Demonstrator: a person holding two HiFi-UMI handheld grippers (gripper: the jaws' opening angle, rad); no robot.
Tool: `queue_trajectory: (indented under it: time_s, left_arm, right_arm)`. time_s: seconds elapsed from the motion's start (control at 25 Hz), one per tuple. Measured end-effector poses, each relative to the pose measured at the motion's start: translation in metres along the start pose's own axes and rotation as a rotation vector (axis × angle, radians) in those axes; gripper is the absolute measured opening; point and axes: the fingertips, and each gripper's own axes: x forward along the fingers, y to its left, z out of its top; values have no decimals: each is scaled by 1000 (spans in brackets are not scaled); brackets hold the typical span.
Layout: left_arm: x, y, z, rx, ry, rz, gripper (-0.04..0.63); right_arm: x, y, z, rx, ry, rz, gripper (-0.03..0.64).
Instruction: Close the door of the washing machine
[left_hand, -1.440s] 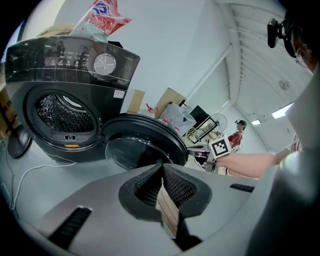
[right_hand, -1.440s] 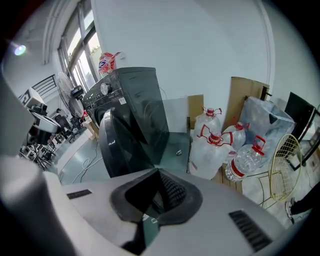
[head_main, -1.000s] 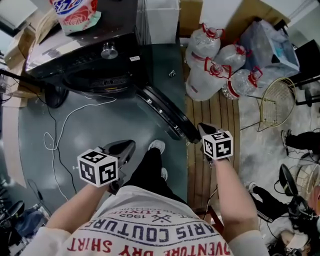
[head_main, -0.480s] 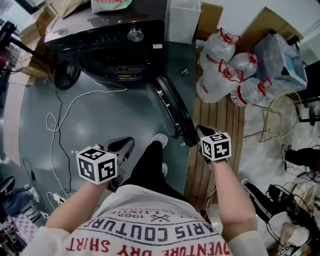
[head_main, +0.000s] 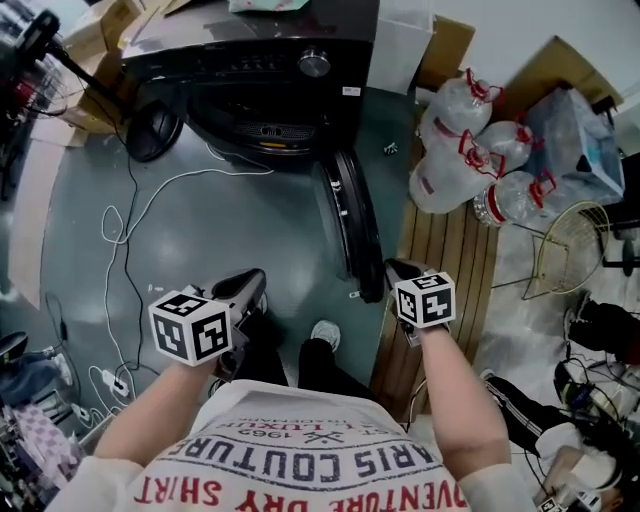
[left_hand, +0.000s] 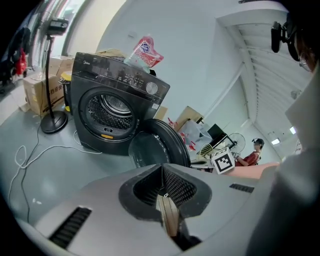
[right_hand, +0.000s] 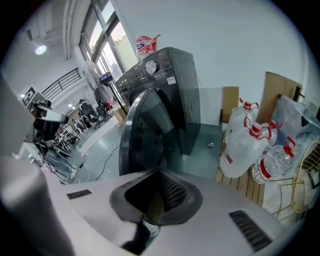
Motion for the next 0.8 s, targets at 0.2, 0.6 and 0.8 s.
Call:
queue_trajectory:
  time_s: [0.2, 0.6, 0.8]
  left_arm:
    - [-12, 12, 5, -4, -6, -8, 32]
    - [-51, 70, 10, -19, 2, -22, 32]
    - [-71, 99, 13, -20, -5, -20, 32]
  right_arm:
    - [11, 24, 6, 3, 8, 5, 21]
    - [34, 78, 13, 54, 19, -16, 21]
    - [49, 107, 17, 69, 14, -18, 22]
